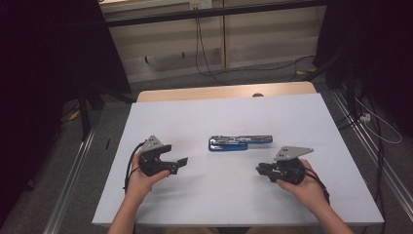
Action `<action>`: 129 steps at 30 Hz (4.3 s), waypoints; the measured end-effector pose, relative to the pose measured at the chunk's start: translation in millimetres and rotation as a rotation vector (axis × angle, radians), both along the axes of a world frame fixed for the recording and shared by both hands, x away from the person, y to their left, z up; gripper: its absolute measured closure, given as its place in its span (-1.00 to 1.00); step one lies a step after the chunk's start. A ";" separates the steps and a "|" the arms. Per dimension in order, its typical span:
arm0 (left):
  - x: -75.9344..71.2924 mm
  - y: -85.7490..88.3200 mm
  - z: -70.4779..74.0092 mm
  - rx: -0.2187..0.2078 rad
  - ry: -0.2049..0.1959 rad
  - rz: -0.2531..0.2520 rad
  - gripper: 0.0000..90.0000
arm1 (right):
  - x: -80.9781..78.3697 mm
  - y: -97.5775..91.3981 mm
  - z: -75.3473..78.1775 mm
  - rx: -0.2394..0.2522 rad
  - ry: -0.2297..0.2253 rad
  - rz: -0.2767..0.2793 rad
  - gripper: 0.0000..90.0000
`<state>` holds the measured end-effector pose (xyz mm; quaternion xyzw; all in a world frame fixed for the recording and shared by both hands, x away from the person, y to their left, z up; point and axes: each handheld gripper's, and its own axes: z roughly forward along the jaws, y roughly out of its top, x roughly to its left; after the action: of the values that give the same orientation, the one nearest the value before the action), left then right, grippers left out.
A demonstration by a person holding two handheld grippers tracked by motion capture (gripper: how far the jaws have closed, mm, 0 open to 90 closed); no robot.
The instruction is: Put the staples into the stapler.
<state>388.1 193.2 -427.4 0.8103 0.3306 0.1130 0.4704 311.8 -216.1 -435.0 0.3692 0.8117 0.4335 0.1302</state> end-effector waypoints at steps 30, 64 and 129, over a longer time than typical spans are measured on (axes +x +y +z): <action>-5.4 4.5 3.6 -0.004 -0.003 0.022 -0.72 | 71.7 29.8 47.6 0.028 -0.076 0.149 0.76; -17.2 23.4 2.1 0.001 -0.003 0.072 -0.72 | 120.4 57.8 46.1 0.004 -0.074 0.298 0.76; -18.9 30.6 2.6 0.000 -0.006 0.082 -0.72 | 159.3 87.0 34.8 -0.024 -0.053 0.413 0.76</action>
<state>369.2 223.8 -424.8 0.7956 0.3624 0.1345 0.4665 471.0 -129.2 -400.2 0.1818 0.8715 0.4508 0.0641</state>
